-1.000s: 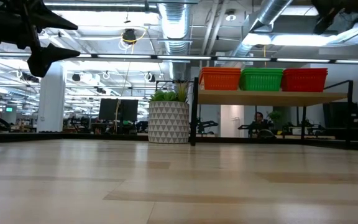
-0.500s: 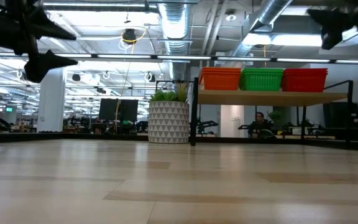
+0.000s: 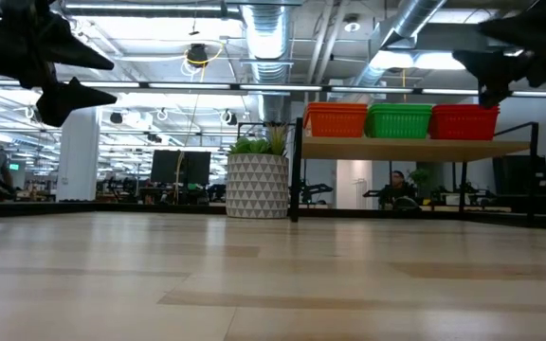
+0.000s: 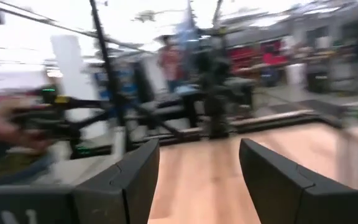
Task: Stack baskets on shelf by color
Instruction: Return to Home Position
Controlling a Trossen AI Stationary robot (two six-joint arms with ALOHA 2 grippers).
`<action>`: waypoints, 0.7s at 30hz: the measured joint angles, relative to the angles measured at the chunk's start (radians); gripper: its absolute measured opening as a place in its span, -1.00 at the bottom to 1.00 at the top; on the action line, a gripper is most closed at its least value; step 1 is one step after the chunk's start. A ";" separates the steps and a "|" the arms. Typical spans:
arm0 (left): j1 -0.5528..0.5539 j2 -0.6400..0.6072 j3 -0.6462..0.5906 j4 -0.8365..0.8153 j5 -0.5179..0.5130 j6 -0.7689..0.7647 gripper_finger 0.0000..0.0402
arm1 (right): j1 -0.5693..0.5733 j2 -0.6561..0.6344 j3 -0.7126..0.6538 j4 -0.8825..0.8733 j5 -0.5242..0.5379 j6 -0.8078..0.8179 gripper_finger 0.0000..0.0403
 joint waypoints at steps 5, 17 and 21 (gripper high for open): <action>0.000 0.000 0.000 -0.026 -0.017 0.013 0.36 | -0.144 -0.002 0.000 -0.008 -0.004 -0.011 0.21; 0.000 0.000 -0.001 -0.055 -0.080 0.062 0.36 | -0.284 0.002 -0.001 -0.176 -0.168 0.069 0.21; 0.000 0.000 -0.001 -0.067 -0.083 0.065 0.36 | -0.274 0.002 -0.001 -0.179 -0.168 0.035 0.21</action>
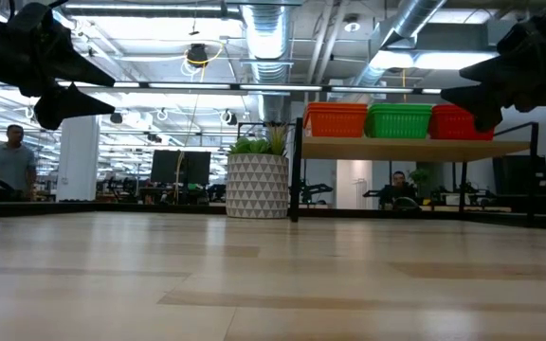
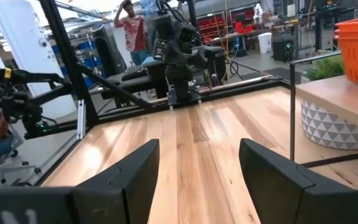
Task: Stack baskets on shelf by color
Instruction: Return to Home Position
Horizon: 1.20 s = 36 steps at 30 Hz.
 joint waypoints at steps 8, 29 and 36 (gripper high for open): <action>0.000 0.000 0.000 0.019 0.020 -0.009 0.36 | 0.003 0.000 0.000 -0.006 0.000 -0.001 0.21; 0.000 -0.001 -0.189 0.561 0.504 0.247 0.36 | 0.003 0.000 0.000 -0.010 -0.003 -0.003 0.21; 0.000 0.000 -0.200 0.553 0.534 0.276 0.36 | 0.003 0.000 -0.001 -0.009 -0.003 -0.003 0.21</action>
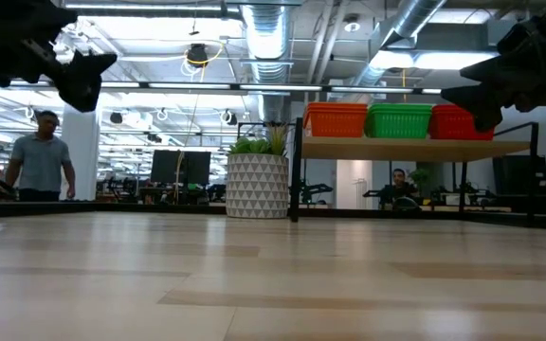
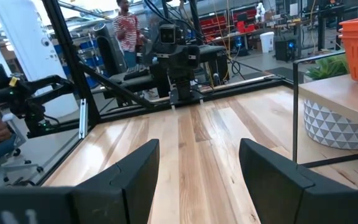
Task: Stack baskets on shelf by color
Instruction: Return to Home Position
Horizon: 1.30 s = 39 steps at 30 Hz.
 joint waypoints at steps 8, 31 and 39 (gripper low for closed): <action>0.000 0.011 0.004 -0.085 -0.087 -0.140 0.36 | 0.000 0.000 0.000 0.000 0.000 0.000 0.21; 0.000 0.011 0.006 -0.090 -0.110 -0.141 0.36 | 0.000 0.000 0.000 -0.001 0.000 0.000 0.21; 0.000 0.011 0.007 -0.091 -0.110 -0.141 0.36 | 0.000 0.000 0.000 -0.001 0.000 0.001 0.21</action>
